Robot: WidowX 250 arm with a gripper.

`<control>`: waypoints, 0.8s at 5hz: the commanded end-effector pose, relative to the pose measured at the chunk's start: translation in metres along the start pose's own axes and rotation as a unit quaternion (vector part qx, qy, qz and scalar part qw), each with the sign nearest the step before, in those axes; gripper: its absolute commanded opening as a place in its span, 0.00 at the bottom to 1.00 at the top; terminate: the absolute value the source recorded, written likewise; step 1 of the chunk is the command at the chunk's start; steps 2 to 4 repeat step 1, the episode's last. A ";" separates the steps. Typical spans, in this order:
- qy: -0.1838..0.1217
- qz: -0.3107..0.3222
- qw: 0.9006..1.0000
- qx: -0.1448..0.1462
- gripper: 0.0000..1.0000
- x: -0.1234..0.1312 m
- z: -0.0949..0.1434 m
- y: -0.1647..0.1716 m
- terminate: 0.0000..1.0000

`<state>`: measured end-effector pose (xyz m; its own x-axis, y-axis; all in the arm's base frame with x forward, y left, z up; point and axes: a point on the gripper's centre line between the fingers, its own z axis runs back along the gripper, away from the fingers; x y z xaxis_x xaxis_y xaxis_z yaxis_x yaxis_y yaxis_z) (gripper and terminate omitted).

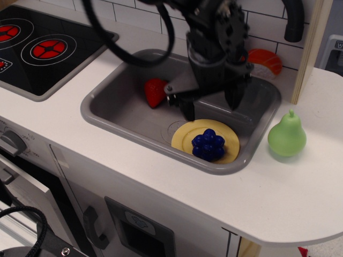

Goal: Put blueberries on plate sink

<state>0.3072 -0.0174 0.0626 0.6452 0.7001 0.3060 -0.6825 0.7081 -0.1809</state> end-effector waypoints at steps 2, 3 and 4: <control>-0.014 0.002 1.000 -0.014 1.00 0.007 0.013 -0.003 1.00; -0.014 0.002 1.000 -0.014 1.00 0.007 0.013 -0.003 1.00; -0.014 0.002 1.000 -0.014 1.00 0.007 0.013 -0.003 1.00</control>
